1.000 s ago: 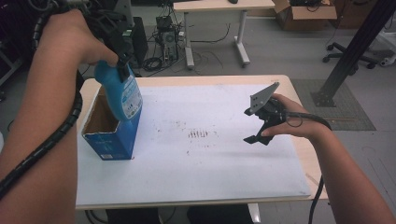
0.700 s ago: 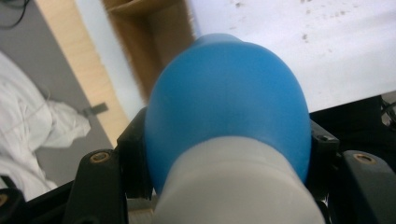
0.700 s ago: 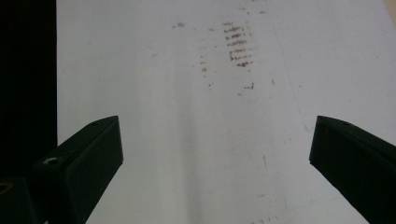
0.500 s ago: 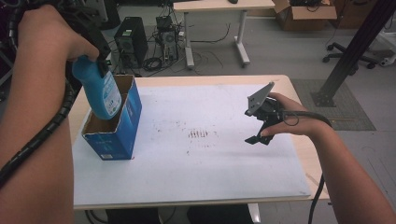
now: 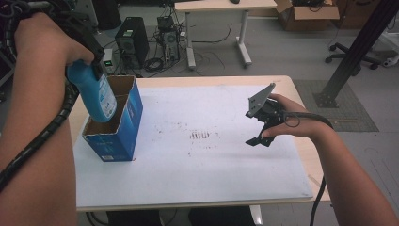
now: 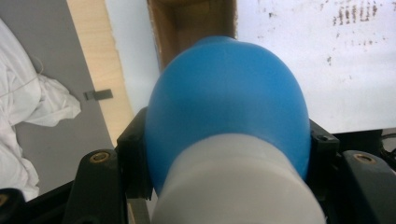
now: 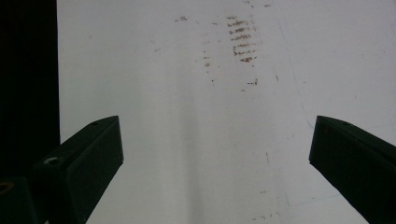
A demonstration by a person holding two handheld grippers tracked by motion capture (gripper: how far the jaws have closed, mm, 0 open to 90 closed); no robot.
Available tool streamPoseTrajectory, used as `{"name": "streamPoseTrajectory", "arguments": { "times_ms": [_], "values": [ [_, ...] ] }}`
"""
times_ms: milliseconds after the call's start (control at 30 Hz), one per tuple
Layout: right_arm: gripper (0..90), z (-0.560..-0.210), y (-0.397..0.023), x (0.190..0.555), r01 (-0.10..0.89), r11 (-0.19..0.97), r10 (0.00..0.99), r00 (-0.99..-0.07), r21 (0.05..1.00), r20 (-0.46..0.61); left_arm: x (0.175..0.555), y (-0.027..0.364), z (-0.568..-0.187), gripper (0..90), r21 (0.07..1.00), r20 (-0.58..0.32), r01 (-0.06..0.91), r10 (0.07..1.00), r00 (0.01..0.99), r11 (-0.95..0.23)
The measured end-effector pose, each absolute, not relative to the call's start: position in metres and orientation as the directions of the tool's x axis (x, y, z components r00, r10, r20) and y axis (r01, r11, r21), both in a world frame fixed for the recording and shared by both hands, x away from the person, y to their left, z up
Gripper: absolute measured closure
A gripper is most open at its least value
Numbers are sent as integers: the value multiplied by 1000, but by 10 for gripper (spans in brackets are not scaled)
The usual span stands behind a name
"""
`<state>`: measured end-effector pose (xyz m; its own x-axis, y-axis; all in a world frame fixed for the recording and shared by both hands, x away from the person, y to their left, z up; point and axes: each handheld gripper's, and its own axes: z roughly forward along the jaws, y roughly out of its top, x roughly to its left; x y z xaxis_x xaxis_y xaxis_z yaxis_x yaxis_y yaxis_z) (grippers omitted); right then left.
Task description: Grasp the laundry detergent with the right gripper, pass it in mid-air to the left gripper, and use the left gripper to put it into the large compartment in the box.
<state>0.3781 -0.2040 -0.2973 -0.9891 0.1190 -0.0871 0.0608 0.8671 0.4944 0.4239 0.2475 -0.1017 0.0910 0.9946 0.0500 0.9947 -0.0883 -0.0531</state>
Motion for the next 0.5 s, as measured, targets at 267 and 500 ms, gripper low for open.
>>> {"name": "streamPoseTrajectory", "arguments": {
  "times_ms": [267, 500],
  "values": [
    [28, -297, -205, 378, 78, 851, 143, -986, 519, -86, 426, 255, -117, 373, -46, 36, 995, 996, 87, -85],
    [28, -297, -204, 377, 78, 848, 143, -986, 525, -84, 429, 264, -135, 373, -61, 38, 995, 996, 75, -73]
  ]
}}
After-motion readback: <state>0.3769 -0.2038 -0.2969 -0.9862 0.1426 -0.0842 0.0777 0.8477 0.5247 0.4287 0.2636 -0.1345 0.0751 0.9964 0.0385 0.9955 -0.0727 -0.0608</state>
